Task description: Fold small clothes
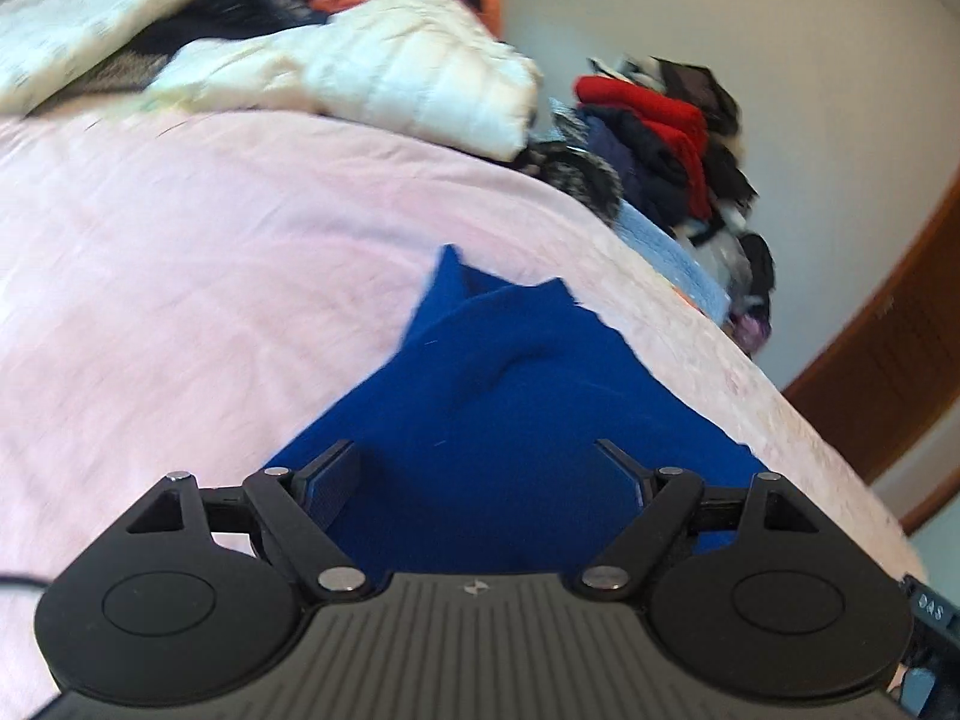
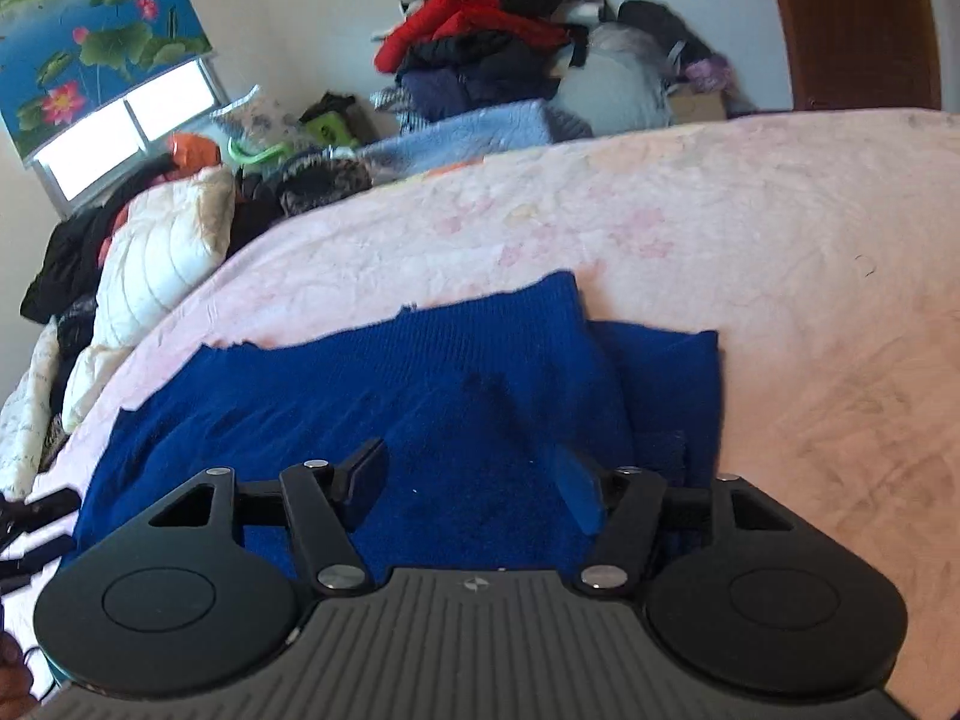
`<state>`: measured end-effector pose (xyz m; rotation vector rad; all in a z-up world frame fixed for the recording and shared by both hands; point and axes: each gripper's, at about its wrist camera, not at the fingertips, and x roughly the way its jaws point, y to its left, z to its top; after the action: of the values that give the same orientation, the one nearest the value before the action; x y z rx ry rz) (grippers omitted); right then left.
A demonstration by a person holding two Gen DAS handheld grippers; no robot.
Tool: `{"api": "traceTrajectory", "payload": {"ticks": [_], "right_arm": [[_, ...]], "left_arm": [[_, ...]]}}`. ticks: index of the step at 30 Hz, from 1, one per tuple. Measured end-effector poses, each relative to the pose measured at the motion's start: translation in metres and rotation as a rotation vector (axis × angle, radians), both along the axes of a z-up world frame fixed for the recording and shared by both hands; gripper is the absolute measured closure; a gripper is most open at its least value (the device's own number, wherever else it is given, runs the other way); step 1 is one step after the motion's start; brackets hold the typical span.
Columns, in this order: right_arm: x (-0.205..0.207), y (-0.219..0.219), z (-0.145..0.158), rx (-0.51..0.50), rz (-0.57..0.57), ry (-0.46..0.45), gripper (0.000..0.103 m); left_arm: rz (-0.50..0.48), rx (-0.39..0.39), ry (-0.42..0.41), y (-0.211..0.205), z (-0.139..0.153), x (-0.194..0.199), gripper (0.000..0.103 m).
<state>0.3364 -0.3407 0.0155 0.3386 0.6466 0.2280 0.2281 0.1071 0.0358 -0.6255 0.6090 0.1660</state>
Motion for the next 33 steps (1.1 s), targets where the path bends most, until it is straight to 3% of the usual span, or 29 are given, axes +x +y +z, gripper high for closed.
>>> {"api": "traceTrajectory", "payload": {"ticks": [2, 4, 7, 8, 10, 13, 18, 20, 21, 22, 23, 24, 25, 28, 33], "right_arm": [[-0.019, 0.008, 0.002, 0.018, 0.031, -0.069, 0.018], [-0.028, 0.023, -0.004, -0.047, 0.057, -0.086, 0.017], [-0.027, 0.042, -0.026, -0.187, 0.056, -0.043, 0.017], [-0.030, 0.045, -0.032, -0.221, 0.057, -0.076, 0.013], [-0.033, 0.053, -0.035, -0.272, 0.076, -0.102, 0.008], [-0.031, 0.062, -0.034, -0.320, 0.091, -0.091, 0.001], [-0.033, 0.061, -0.035, -0.303, 0.095, -0.092, 0.001], [-0.034, 0.058, -0.034, -0.286, 0.095, -0.094, 0.001], [-0.035, 0.057, -0.035, -0.278, 0.095, -0.095, 0.001], [-0.035, 0.056, -0.035, -0.272, 0.095, -0.095, 0.001], [-0.035, 0.056, -0.035, -0.265, 0.095, -0.096, 0.001], [-0.035, 0.055, -0.035, -0.258, 0.096, -0.097, 0.001], [-0.036, 0.054, -0.035, -0.251, 0.096, -0.097, 0.001], [-0.036, 0.052, -0.035, -0.230, 0.097, -0.099, 0.002], [-0.037, 0.049, -0.035, -0.208, 0.097, -0.101, 0.002]], "left_arm": [[0.078, -0.055, 0.051, 0.015, -0.011, -0.015, 0.019], [0.102, -0.070, 0.036, 0.021, -0.014, -0.023, 0.020], [0.090, -0.018, 0.082, 0.014, -0.008, -0.014, 0.019], [0.097, -0.021, 0.087, 0.012, -0.008, -0.012, 0.019], [0.104, -0.039, 0.070, 0.009, -0.011, -0.011, 0.011], [0.106, -0.119, 0.026, 0.009, -0.016, -0.005, 0.006], [0.030, -0.337, -0.034, 0.010, -0.029, 0.016, 0.007], [0.055, -0.331, -0.031, 0.007, -0.028, 0.020, 0.007], [0.066, -0.318, -0.021, 0.006, -0.027, 0.023, 0.016], [0.080, -0.298, -0.002, 0.005, -0.026, 0.025, 0.038], [0.092, -0.275, 0.024, 0.004, -0.026, 0.028, 0.052], [0.103, -0.258, 0.056, 0.005, -0.028, 0.032, 0.072], [0.111, -0.248, 0.069, 0.005, -0.029, 0.034, 0.077], [0.120, -0.232, 0.058, 0.006, -0.029, 0.034, 0.077], [0.122, -0.040, 0.033, -0.010, -0.028, 0.031, 0.086]]}}
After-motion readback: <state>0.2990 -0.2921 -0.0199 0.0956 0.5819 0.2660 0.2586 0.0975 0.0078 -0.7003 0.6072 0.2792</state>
